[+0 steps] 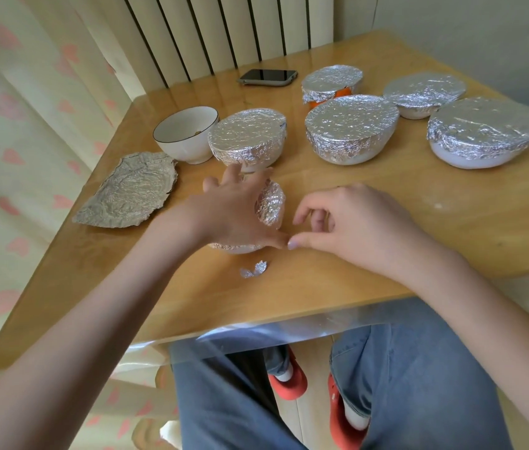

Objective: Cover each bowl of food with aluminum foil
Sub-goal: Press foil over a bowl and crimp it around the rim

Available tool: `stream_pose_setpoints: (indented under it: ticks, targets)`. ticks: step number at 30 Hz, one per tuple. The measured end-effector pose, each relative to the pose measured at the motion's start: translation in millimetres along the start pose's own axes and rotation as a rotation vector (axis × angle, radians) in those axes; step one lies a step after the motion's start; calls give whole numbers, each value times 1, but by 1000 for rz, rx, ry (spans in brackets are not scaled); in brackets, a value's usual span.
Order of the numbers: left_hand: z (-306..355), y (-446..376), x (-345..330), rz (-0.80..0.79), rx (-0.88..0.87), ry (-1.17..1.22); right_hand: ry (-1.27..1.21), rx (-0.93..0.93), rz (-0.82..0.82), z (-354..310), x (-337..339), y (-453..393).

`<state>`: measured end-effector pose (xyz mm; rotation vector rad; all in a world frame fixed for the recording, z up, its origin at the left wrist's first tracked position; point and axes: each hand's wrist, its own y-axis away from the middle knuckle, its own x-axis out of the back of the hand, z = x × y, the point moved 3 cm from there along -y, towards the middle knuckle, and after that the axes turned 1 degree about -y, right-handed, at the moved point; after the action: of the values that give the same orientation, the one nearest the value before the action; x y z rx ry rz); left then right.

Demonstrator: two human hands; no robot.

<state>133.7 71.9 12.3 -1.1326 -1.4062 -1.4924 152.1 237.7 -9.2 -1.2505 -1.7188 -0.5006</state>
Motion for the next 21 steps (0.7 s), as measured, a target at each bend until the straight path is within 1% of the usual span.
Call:
stream_pose_setpoints:
  ticks: [1, 3, 7, 9, 11, 14, 18, 21]
  targets:
    - [-4, 2, 3, -30, -14, -48, 15, 1, 11, -5, -4, 3]
    - [-15, 6, 13, -61, -104, -106, 32, -11, 49, -11, -8, 5]
    - [-23, 6, 22, -117, -293, -104, 82, -34, 115, -19, -14, 0]
    - [-21, 0, 18, -139, -347, -68, 126, -40, 167, -24, -19, -3]
    - [-20, -5, 13, -117, -385, -22, 122, -45, 200, -25, -21, -4]
    - [-22, -7, 9, -86, -391, 19, 54, -36, 158, -22, -19, -6]
    - [-23, -7, 8, -91, -377, 16, -140, -22, 47, -11, -14, -16]
    - [-22, -7, 8, -97, -375, 14, -255, 26, 8, -5, -12, -24]
